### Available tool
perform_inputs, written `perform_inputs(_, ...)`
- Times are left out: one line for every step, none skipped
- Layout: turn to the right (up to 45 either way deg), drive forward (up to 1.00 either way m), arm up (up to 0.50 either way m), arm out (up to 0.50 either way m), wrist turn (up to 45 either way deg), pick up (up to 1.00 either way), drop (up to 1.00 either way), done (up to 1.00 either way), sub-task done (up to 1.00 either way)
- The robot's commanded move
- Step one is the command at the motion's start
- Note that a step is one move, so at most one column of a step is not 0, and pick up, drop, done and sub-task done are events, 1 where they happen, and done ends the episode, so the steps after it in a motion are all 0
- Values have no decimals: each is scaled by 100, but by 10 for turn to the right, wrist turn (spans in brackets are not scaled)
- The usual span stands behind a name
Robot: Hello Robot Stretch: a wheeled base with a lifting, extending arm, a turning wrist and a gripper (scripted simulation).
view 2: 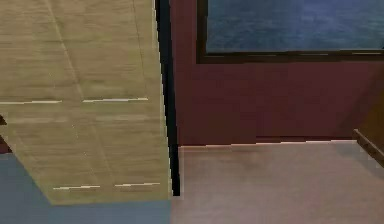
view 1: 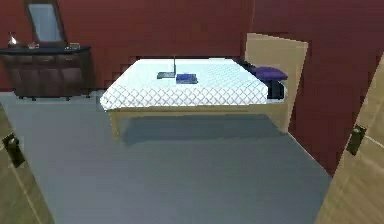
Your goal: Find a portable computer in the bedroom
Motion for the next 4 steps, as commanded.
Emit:
perform_inputs(0, 100, 0, 0, 0, 0, 0, 0, 0)
perform_inputs(-60, 0, 0, 0, 0, 0, 0, 0, 0)
perform_inputs(0, 75, 0, 0, 0, 0, 0, 0, 0)
perform_inputs(0, 0, 0, 0, 0, 0, 0, 100, 0)
